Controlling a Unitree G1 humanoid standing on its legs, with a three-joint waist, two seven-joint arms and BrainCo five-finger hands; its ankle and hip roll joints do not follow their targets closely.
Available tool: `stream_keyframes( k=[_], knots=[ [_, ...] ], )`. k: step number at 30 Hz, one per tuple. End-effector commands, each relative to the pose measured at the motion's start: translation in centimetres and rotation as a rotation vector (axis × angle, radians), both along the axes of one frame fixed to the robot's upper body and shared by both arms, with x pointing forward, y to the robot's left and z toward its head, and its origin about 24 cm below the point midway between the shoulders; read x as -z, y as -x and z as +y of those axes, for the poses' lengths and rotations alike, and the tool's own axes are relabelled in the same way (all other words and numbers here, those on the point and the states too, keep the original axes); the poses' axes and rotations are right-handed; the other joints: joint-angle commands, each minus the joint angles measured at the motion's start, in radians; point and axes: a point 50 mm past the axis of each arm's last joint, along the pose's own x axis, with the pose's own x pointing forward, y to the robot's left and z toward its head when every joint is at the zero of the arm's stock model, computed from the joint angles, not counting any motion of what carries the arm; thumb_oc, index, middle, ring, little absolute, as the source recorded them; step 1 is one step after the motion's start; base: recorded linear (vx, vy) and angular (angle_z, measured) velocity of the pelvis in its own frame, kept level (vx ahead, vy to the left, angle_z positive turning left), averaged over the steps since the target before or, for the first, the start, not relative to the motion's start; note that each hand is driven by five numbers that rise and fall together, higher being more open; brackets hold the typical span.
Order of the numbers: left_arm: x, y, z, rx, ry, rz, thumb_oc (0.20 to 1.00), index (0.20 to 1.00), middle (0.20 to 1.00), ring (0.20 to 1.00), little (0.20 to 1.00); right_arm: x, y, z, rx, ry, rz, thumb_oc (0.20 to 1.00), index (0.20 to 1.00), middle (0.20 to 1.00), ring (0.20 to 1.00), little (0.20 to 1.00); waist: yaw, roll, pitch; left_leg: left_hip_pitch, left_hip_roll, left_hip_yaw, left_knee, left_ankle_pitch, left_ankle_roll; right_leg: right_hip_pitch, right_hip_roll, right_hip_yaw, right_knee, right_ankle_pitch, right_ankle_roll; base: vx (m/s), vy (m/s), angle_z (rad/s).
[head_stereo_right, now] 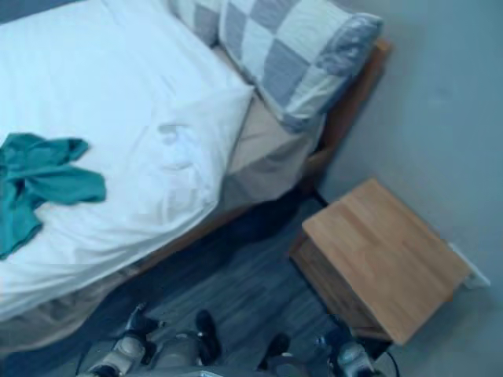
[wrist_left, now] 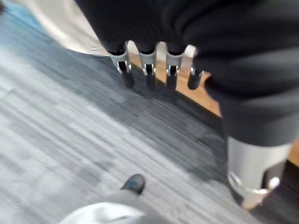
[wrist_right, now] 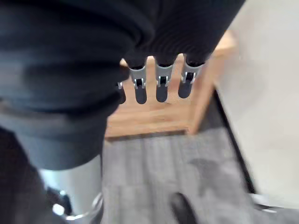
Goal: Tidy up the quilt and then pick up the clothes from the bed and put them into the laundry hamper.
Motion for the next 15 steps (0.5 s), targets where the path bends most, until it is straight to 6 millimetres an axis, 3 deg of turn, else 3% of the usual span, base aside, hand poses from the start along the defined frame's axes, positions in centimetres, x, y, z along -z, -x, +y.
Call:
stream_keyframes(
  k=[1, 2, 3, 4, 6, 7, 9, 10, 11, 14, 15],
  knots=[
    [-0.5, 2.0, 3.9, -0.06, -0.119, 0.058, 1.0, 1.0, 1.0, 1.0, 1.0, -1.0, -1.5, -0.6, 0.046, 0.013, -0.092, 1.0, 1.0, 1.0, 1.0, 1.0, -0.024, -0.02, -0.005, 0.102, -0.02, -0.129, -0.122, -0.013, 0.027, -0.083, -0.167, 0.1, 0.421, -0.045, 0.084, 0.2, 0.209, 0.83],
    [-0.7, 2.7, 5.1, -0.075, -0.158, 0.078, 1.0, 1.0, 1.0, 1.0, 1.0, -2.1, -2.9, -0.9, 0.047, 0.016, -0.165, 1.0, 1.0, 1.0, 1.0, 1.0, -0.038, -0.018, 0.01, 0.121, -0.021, -0.15, -0.144, -0.009, 0.036, -0.129, -0.166, 0.163, 0.514, -0.011, 0.092, 0.16, 0.146, 0.91],
    [-0.9, 2.9, 5.7, -0.089, -0.171, 0.077, 1.0, 1.0, 1.0, 1.0, 1.0, -3.1, -4.2, -1.1, 0.055, 0.011, -0.233, 1.0, 1.0, 1.0, 1.0, 1.0, -0.046, -0.02, 0.021, 0.142, -0.023, -0.163, -0.172, -0.003, 0.037, -0.184, -0.151, 0.243, 0.566, -0.015, 0.097, 0.16, 0.02, 0.88],
    [-1.2, 2.8, 6.2, -0.07, -0.192, 0.073, 1.0, 1.0, 1.0, 1.0, 1.0, -4.9, -6.2, -1.2, 0.057, -0.006, -0.353, 1.0, 1.0, 1.0, 1.0, 1.0, -0.07, -0.028, 0.031, 0.157, -0.017, -0.203, -0.189, 0.007, 0.024, -0.223, -0.07, 0.331, 0.513, -0.075, 0.063, 0.06, -0.089, 0.85],
    [-1.3, 2.9, 6.8, -0.082, -0.195, 0.068, 1.0, 1.0, 1.0, 1.0, 1.0, -7.1, -7.4, -2.2, 0.064, 0.002, -0.475, 1.0, 1.0, 1.0, 1.0, 1.0, -0.09, -0.034, 0.044, 0.137, -0.006, -0.255, -0.188, 0.032, 0.0, -0.239, -0.004, 0.426, 0.32, -0.096, 0.058, 0.16, -0.283, 1.34],
    [-1.7, 3.0, 7.6, -0.092, -0.212, 0.067, 1.0, 1.0, 1.0, 1.0, 1.0, -8.8, -7.9, -3.6, 0.078, 0.036, -0.552, 1.0, 1.0, 1.0, 1.0, 1.0, -0.116, -0.041, 0.04, 0.136, -0.002, -0.313, -0.189, 0.022, -0.022, -0.232, -0.004, 0.533, 0.12, -0.074, 0.059, 0.26, -0.269, 1.29],
    [-1.7, 3.0, 7.6, -0.092, -0.212, 0.067, 1.0, 1.0, 1.0, 1.0, 1.0, -8.8, -7.9, -3.6, 0.078, 0.036, -0.552, 1.0, 1.0, 1.0, 1.0, 1.0, -0.117, -0.041, 0.038, 0.133, -0.002, -0.314, -0.189, 0.023, -0.022, -0.232, -0.003, 0.532, 0.115, -0.071, 0.059, 0.2, -0.184, 1.16],
    [-2.1, 2.6, 8.6, -0.084, -0.239, 0.071, 1.0, 1.0, 1.0, 1.0, 1.0, -9.7, -7.1, -5.9, 0.141, 0.096, -0.573, 1.0, 1.0, 1.0, 1.0, 1.0, -0.136, -0.054, 0.032, 0.13, -0.008, -0.385, -0.163, -0.002, -0.034, -0.244, -0.012, 0.656, 0.06, -0.037, 0.078, 0.33, -0.334, 1.59],
    [-2.3, 2.5, 8.7, -0.081, -0.238, 0.056, 1.0, 1.0, 1.0, 1.0, 1.0, -11.3, -7.4, -7.2, 0.15, 0.142, -0.629, 1.0, 1.0, 1.0, 1.0, 1.0, -0.122, -0.075, 0.02, 0.128, -0.016, -0.415, -0.135, -0.024, -0.035, -0.227, -0.029, 0.652, 0.033, -0.025, 0.085, 0.33, -0.333, 1.89],
    [-2.2, 2.4, 8.5, -0.086, -0.233, 0.05, 1.0, 1.0, 1.0, 1.0, 1.0, -11.9, -7.6, -7.7, 0.139, 0.171, -0.639, 1.0, 1.0, 1.0, 1.0, 1.0, -0.121, -0.078, 0.013, 0.124, -0.018, -0.421, -0.116, -0.032, -0.036, -0.212, -0.035, 0.632, 0.019, -0.014, 0.085, 0.13, -0.139, 0.93],
    [-2.0, 3.2, 8.4, -0.108, -0.215, 0.051, 1.0, 1.0, 1.0, 1.0, 1.0, -14.5, -8.1, -9.7, 0.108, 0.264, -0.694, 1.0, 1.0, 1.0, 1.0, 1.0, -0.109, -0.08, -0.001, 0.124, -0.014, -0.427, -0.109, -0.037, -0.046, -0.181, -0.025, 0.623, -0.023, -0.009, 0.081, 0.25, -0.246, 0.25]
  ],
)
